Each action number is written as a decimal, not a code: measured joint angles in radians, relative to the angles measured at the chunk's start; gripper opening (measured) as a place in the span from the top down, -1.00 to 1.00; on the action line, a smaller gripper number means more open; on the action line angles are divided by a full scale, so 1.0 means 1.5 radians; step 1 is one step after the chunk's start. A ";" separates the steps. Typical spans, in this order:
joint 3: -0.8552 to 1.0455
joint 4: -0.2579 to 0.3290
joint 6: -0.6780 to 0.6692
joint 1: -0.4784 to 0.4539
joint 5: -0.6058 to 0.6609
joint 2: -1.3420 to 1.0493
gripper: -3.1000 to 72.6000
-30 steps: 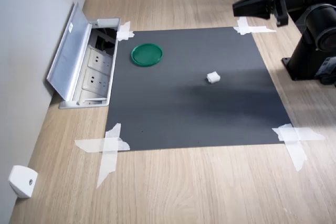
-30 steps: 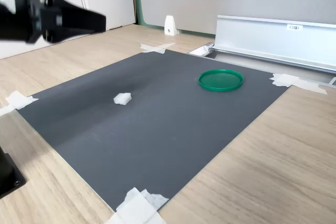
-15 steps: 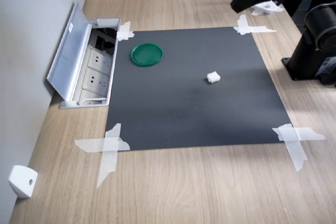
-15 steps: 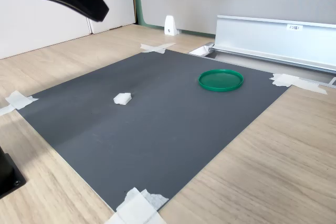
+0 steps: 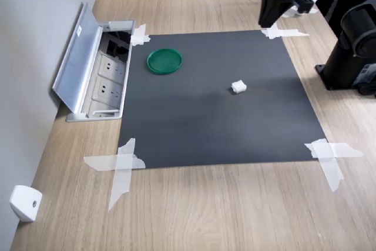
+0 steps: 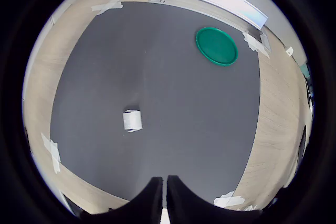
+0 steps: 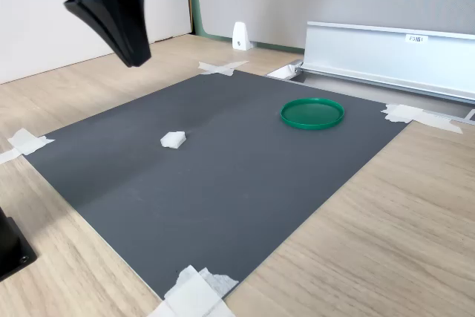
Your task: Grasp a white terminal and put it on the green lid.
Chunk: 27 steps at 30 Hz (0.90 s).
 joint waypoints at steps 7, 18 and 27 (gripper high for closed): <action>-0.005 0.016 -0.093 0.000 0.002 0.057 0.01; -0.005 0.069 -0.048 0.000 -0.007 0.066 -0.98; 0.033 0.070 -0.024 0.001 -0.044 0.073 -0.99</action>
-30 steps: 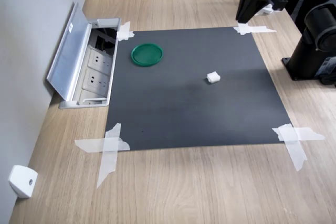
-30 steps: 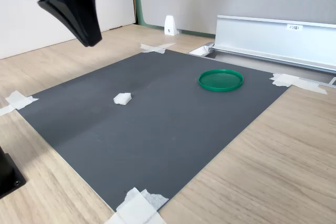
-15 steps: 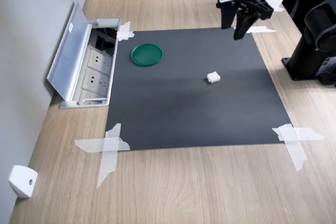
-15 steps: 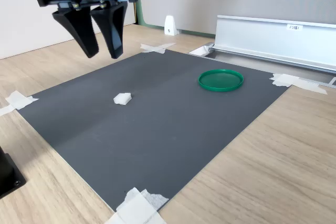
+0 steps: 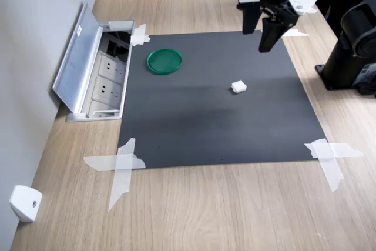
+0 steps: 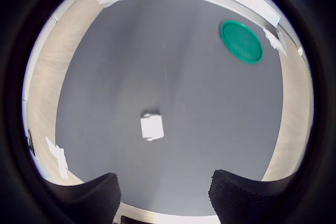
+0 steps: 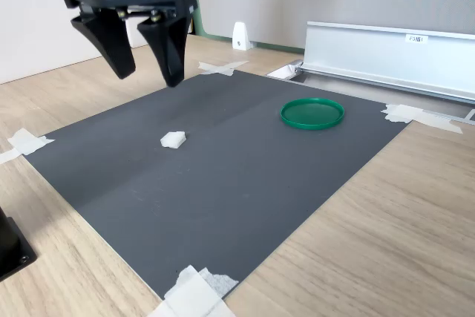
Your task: Grasp a white terminal and put it on the green lid.
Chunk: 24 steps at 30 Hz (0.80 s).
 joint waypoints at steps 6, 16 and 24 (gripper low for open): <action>0.021 -0.020 0.009 0.067 -0.034 0.040 -0.99; 0.021 -0.014 0.104 0.192 -0.106 0.156 -0.99; 0.021 -0.012 0.116 0.207 -0.156 0.204 -0.99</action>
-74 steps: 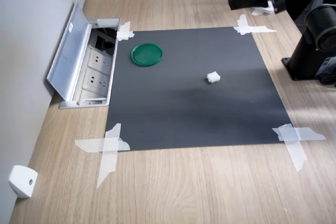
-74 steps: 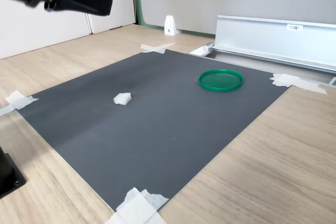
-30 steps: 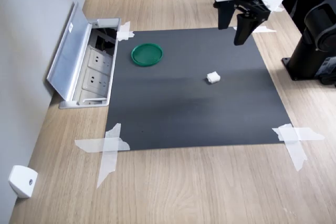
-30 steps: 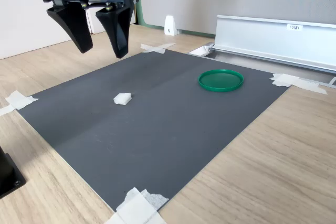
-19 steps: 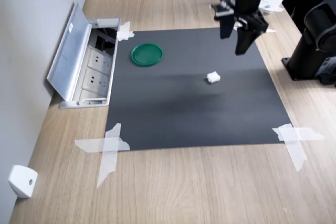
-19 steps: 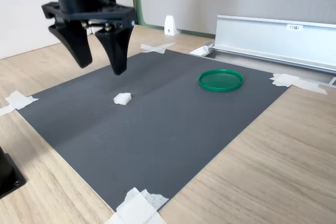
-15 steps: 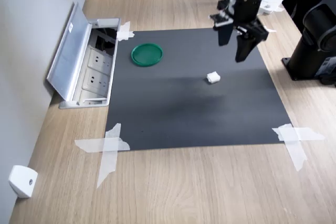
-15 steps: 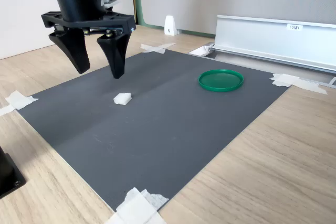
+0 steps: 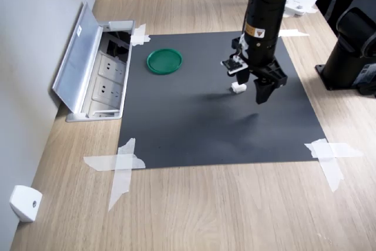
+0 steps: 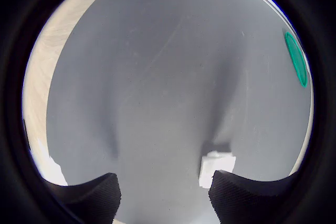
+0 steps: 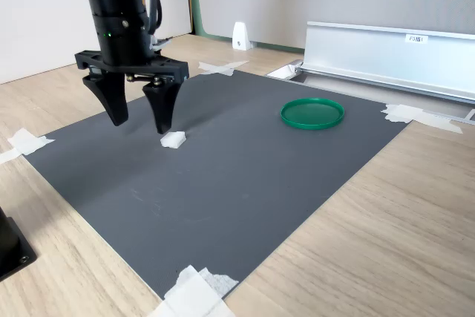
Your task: Grasp a white terminal and put it on the green lid.
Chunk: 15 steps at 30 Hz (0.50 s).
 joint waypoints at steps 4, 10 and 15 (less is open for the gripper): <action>0.000 -0.001 0.000 0.000 -0.011 0.002 -0.99; 0.000 -0.008 0.001 0.000 -0.024 0.002 -0.99; 0.000 -0.010 0.004 0.000 -0.028 0.003 -0.99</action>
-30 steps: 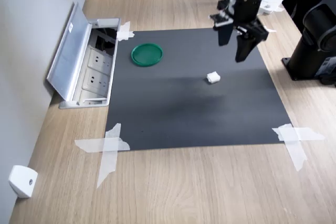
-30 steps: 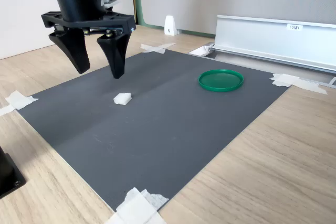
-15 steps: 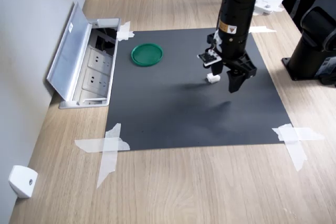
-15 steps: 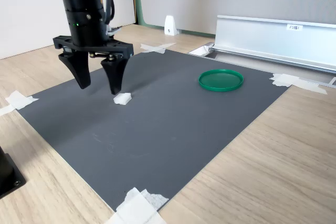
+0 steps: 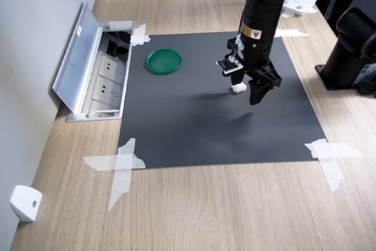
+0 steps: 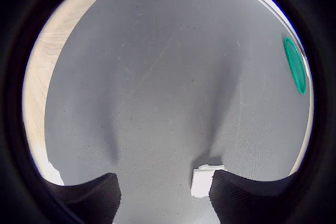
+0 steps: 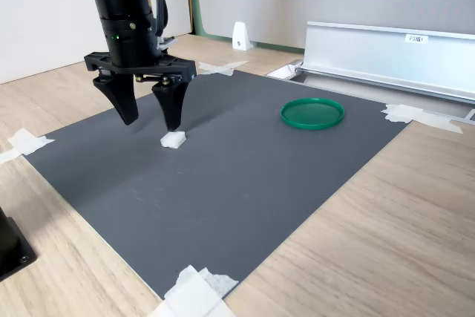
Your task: Grasp a white terminal and put it on the green lid.
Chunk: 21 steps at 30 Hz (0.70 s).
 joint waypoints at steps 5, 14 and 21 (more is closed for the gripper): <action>0.000 0.000 0.001 0.000 -0.003 0.000 -0.99; -0.002 -0.003 0.006 0.000 -0.003 0.026 -0.96; -0.002 -0.003 0.007 0.000 0.000 0.026 -0.96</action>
